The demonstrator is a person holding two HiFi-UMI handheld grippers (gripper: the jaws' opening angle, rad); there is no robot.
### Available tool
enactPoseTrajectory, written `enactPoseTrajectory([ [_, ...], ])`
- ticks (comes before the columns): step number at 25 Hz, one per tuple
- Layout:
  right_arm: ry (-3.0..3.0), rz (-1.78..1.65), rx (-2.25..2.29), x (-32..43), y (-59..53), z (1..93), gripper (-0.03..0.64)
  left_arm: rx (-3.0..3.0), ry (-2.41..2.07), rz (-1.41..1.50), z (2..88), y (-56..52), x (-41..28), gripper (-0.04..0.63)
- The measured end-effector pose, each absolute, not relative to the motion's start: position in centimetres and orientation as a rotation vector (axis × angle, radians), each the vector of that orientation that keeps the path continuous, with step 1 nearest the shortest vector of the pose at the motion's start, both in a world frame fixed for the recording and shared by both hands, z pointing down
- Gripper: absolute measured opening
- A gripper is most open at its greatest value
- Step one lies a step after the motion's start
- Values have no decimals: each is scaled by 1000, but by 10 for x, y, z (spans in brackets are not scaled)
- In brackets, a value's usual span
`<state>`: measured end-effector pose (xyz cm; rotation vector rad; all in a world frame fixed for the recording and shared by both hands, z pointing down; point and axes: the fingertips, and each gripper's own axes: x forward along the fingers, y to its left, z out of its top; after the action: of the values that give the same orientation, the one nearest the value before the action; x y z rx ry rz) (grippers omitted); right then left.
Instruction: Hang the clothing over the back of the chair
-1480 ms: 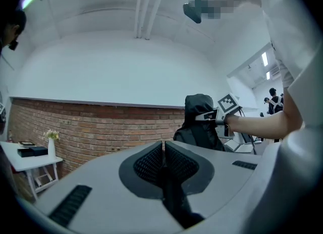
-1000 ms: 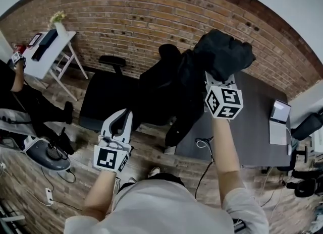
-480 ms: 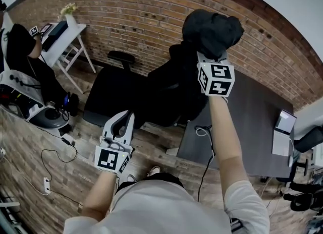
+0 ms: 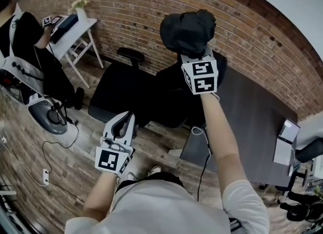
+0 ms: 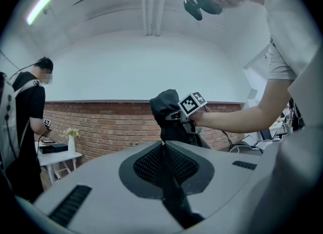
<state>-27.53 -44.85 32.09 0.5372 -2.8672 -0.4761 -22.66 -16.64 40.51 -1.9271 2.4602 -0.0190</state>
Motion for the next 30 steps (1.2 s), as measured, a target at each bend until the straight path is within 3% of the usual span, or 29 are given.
enactPoseTrajectory([
  [9, -2733, -445, 346, -311, -429, 367, 186, -1923, 2483, 9, 409, -157, -226, 38],
  [22, -2351, -580, 71, -343, -403, 456, 310, -1889, 2550, 34, 420, -140, -231, 38],
  [30, -2331, -529, 5, -347, -389, 474, 342, -1883, 2574, 57, 425, -134, -239, 38],
])
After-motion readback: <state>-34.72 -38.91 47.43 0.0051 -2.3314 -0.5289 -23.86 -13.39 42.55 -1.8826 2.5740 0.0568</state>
